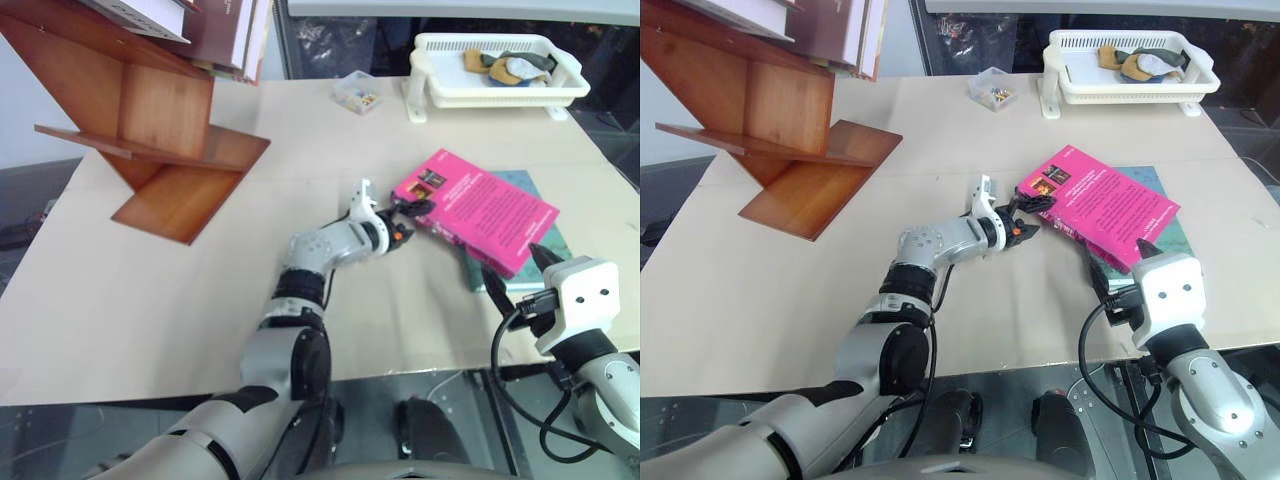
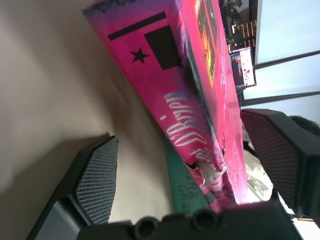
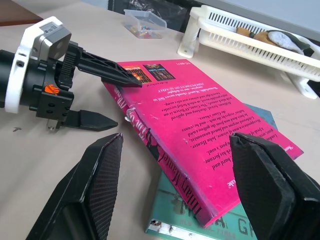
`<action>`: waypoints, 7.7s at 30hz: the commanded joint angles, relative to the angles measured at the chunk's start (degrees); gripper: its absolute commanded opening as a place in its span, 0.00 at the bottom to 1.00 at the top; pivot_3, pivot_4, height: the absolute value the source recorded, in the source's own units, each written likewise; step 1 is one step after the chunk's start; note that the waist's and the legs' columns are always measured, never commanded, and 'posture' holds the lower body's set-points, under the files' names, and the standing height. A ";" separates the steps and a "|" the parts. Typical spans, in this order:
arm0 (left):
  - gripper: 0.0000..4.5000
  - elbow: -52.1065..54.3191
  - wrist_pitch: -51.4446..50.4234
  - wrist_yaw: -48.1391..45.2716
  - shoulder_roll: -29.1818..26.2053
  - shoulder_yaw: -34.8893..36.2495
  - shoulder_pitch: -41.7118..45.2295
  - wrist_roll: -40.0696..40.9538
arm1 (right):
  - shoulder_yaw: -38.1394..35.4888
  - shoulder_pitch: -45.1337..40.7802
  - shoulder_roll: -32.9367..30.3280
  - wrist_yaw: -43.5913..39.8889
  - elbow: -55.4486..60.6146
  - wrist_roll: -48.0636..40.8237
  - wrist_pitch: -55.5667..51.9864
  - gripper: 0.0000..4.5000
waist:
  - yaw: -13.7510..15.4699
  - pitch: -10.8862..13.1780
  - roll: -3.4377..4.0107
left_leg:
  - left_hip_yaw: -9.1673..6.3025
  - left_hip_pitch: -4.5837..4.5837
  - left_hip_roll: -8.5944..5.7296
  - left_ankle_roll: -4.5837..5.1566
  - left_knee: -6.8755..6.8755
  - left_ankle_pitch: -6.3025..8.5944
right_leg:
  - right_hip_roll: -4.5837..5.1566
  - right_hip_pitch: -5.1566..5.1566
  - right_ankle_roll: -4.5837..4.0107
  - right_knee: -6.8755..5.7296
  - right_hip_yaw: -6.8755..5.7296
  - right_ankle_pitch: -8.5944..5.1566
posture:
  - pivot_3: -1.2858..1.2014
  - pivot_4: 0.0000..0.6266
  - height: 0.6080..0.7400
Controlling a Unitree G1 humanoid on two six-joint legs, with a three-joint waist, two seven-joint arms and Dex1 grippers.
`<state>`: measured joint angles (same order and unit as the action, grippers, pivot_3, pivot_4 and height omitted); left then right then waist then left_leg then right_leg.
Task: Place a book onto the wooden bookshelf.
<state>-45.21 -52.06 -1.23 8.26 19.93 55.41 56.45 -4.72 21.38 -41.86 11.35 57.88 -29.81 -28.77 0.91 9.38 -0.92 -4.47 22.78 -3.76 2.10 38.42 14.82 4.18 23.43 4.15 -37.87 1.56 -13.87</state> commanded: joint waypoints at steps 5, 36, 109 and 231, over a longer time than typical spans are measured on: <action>1.00 -7.85 3.40 -6.06 14.12 -0.95 9.34 0.22 | 1.82 1.14 -1.08 3.38 2.12 0.96 2.18 0.78 | -0.07 0.01 -0.01 | 0.01 0.01 -0.01 0.00 0.00 0.00 | -0.01 0.01 0.00 0.00 0.00 0.00 | 0.52 0.24 1.00; 0.00 -2.30 -5.39 -14.24 2.57 2.57 8.00 1.14 | 1.82 -1.03 -1.23 4.76 2.12 1.07 0.11 0.81 | -0.14 0.00 -0.02 | 0.00 0.00 0.01 0.01 0.01 0.00 | -0.04 -0.01 0.00 0.00 0.00 0.00 | 0.52 0.24 1.00; 0.00 3.85 97.15 -80.23 -97.69 -16.86 -3.76 -60.97 | 1.38 -37.05 11.57 -40.79 -28.11 3.32 3.68 0.81 | -3.41 0.53 -0.27 | 0.17 -0.05 0.23 0.43 -0.03 0.24 | -0.17 0.17 0.00 -0.14 -0.01 -0.01 | 0.52 0.24 1.00; 0.99 -16.53 6.06 -18.52 1.64 13.19 14.98 -11.00 | 11.10 -27.79 14.70 17.93 -16.44 0.44 7.53 0.81 | -0.15 0.52 -0.42 | 0.11 0.26 -0.02 0.24 0.56 0.13 | -0.06 0.12 0.18 -0.13 0.13 0.11 | 0.52 0.24 1.00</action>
<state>-65.20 -44.25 -18.59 8.67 33.16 69.90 43.72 8.56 -5.64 -28.60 30.63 40.54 -30.89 -21.70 0.76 9.90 -1.34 -4.37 23.05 -3.78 2.34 38.97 14.94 4.11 23.59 4.33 -37.99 1.69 -13.77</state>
